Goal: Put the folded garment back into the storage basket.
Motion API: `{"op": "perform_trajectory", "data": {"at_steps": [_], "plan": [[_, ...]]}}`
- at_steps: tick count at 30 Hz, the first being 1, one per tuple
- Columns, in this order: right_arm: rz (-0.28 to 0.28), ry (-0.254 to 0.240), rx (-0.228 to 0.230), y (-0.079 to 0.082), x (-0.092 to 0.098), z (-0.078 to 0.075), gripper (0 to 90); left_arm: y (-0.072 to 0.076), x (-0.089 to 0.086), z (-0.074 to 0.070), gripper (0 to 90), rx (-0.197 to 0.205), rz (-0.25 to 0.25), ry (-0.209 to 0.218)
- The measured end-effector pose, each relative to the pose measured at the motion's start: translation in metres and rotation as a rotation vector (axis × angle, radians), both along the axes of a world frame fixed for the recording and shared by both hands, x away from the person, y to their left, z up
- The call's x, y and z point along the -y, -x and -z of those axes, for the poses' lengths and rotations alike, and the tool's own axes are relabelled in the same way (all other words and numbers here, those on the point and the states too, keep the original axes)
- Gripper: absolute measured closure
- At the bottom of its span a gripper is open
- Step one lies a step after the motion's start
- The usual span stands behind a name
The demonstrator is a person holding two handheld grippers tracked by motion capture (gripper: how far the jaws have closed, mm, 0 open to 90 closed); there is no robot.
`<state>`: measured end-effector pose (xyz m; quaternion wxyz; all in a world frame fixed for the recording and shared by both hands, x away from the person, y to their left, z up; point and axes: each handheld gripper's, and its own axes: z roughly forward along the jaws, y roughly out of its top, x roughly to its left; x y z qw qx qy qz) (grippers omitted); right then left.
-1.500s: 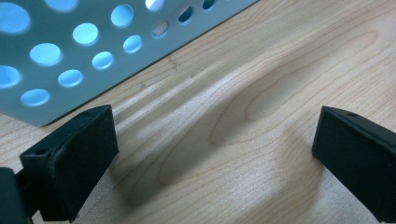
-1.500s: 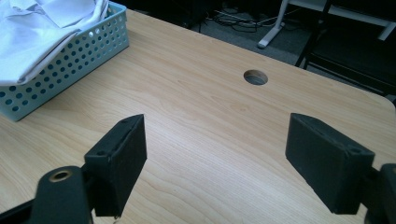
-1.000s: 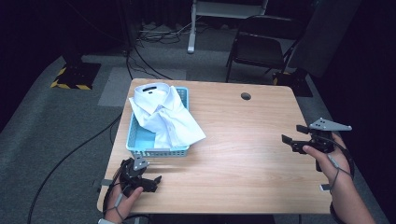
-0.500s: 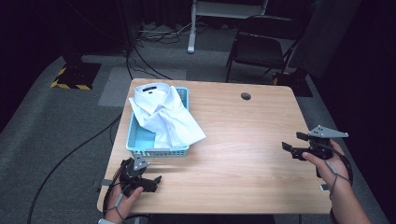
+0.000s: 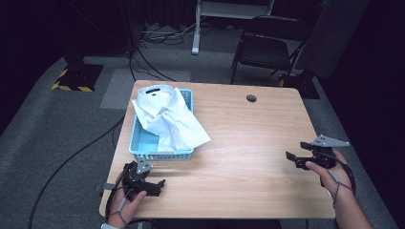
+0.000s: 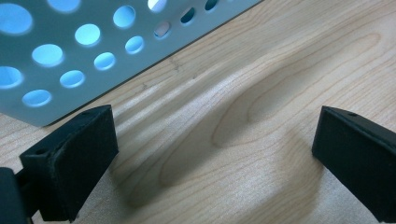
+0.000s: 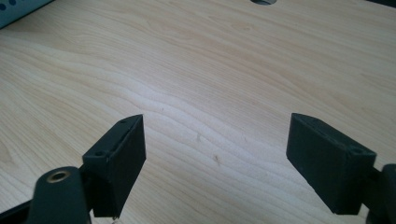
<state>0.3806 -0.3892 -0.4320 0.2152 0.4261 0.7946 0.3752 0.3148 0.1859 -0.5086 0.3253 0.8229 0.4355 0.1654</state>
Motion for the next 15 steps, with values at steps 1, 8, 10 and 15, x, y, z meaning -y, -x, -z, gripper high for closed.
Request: {"op": "perform_trajectory", "data": {"at_steps": [1, 8, 10, 15], "plan": [[-0.001, 0.003, -0.002, 0.000, 0.000, 0.002, 19.7, 0.000, 0.000, 0.000, 0.2, 0.000, 0.000, 0.000], [-0.003, 0.026, -0.013, 0.001, 0.000, 0.012, 19.4, 0.000, 0.000, 0.000, 0.2, 0.000, -0.001, 0.000], [-0.001, 0.022, -0.017, 0.002, 0.000, 0.016, 19.4, 0.000, 0.000, 0.000, 0.2, 0.000, 0.000, 0.000], [-0.004, 0.019, -0.030, 0.002, -0.001, 0.026, 19.0, 0.000, 0.000, 0.000, 0.3, 0.000, -0.001, 0.000]]}}
